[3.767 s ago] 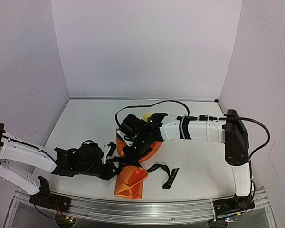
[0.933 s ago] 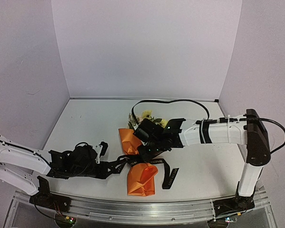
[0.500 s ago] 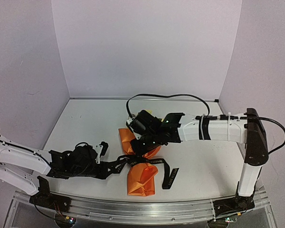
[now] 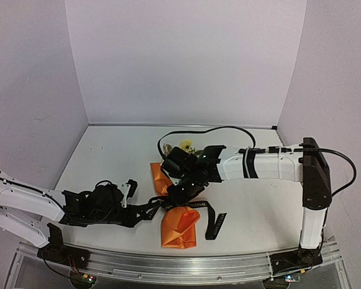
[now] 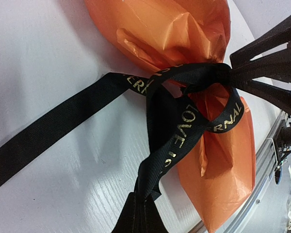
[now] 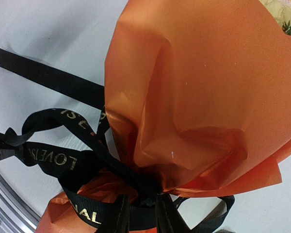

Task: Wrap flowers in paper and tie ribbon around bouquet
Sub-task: Cross the half-tied ribbon over the folded bouquet.

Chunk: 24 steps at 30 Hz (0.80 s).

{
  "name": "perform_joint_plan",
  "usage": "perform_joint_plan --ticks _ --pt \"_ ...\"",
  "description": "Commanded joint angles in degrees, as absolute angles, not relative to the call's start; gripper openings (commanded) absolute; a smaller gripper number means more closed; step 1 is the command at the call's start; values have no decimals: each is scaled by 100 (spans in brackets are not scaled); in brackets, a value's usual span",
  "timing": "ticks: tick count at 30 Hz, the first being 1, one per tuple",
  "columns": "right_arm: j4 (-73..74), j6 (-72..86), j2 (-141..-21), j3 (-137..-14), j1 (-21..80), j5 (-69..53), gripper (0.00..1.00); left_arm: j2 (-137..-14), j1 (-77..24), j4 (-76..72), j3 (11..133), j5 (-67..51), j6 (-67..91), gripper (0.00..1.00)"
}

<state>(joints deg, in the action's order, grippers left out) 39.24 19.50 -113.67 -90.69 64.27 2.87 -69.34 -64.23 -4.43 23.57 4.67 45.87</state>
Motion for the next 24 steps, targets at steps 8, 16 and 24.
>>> perform_joint_plan --ticks 8,16,24 --pt "4154 1851 -11721 -9618 6443 363 22 -6882 -6428 -387 2609 526 4475 0" --pt "3995 1945 -11409 -9173 6442 979 1 -6727 -6426 -316 2524 626 4615 0" --pt "3437 1971 -11083 -8742 6451 1023 0 -6366 -6425 -289 2388 721 4640 22"
